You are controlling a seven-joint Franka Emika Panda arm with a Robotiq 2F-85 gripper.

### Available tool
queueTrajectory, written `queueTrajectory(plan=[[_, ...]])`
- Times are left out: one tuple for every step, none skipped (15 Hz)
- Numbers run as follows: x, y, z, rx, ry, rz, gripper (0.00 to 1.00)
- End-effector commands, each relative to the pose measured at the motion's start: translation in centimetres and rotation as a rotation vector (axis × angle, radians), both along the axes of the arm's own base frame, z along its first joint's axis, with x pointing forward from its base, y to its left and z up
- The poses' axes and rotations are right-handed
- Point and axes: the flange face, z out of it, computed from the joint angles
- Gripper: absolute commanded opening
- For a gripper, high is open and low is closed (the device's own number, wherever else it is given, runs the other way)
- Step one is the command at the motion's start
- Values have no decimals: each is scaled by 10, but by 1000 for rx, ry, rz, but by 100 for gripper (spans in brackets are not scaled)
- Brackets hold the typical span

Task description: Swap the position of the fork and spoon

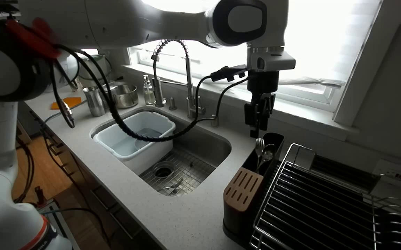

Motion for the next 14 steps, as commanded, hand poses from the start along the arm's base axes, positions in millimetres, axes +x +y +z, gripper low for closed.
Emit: queueTrajectory(plan=[[4, -3, -10, 68, -82, -167, 93], [5, -4, -12, 81, -101, -211, 99], [5, -7, -12, 89, -131, -251, 100], [5, -11, -13, 96, -158, -293, 100], [3, -15, -12, 102, -180, -338, 100], [2, -18, -13, 111, -197, -369, 100], [0, -20, -15, 115, -204, -398, 100], [-3, -22, -18, 113, -203, -424, 100], [-5, -23, -23, 121, -195, -446, 100], [-7, -24, -27, 121, -184, -469, 99], [-9, -24, -33, 132, -176, -486, 100], [-10, -25, -37, 142, -169, -503, 100], [-11, -25, -41, 153, -167, -517, 100], [-12, -25, -45, 165, -166, -530, 100]])
